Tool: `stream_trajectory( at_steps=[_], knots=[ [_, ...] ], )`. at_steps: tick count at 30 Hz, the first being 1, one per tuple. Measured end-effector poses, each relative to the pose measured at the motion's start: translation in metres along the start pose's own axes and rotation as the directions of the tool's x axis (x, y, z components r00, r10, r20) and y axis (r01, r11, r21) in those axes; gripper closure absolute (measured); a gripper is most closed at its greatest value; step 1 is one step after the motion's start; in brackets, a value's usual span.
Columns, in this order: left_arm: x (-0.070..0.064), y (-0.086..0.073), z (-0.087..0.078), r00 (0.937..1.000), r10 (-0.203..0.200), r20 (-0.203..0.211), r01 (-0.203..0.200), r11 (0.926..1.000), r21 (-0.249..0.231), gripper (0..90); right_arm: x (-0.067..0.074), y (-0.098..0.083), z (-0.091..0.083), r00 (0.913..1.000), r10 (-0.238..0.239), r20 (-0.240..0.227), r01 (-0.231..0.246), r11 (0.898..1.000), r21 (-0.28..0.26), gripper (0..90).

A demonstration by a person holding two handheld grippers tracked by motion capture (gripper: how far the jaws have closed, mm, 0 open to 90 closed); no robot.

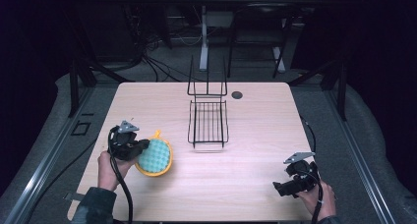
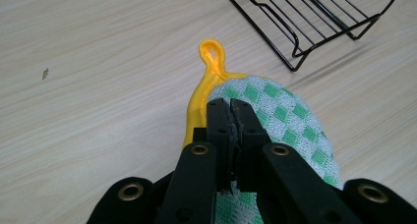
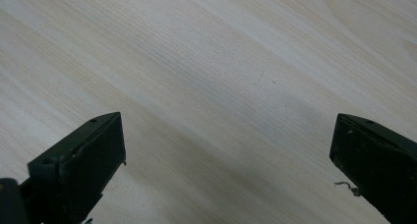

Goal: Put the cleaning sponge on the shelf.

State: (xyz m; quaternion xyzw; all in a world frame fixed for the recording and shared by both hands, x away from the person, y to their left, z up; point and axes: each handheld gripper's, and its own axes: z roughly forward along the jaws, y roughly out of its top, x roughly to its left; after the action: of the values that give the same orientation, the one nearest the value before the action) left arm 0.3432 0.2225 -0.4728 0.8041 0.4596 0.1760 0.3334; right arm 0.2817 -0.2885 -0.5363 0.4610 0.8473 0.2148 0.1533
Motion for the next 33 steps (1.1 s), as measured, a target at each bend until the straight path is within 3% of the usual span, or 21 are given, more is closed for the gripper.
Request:
stream_trajectory(
  at_steps=[11,33],
  knots=[
    [-0.002,0.008,-0.001,0.9999,-0.008,0.013,0.009,0.9997,-0.023,88.0,0.001,-0.001,0.000,1.0000,-0.002,0.002,0.002,1.000,0.003,0.0],
    [-0.020,0.040,0.002,0.9979,0.028,0.058,-0.023,0.9965,-0.080,88.0,0.000,-0.002,0.000,0.9999,-0.011,0.003,0.011,1.000,0.009,0.0]
  ],
)
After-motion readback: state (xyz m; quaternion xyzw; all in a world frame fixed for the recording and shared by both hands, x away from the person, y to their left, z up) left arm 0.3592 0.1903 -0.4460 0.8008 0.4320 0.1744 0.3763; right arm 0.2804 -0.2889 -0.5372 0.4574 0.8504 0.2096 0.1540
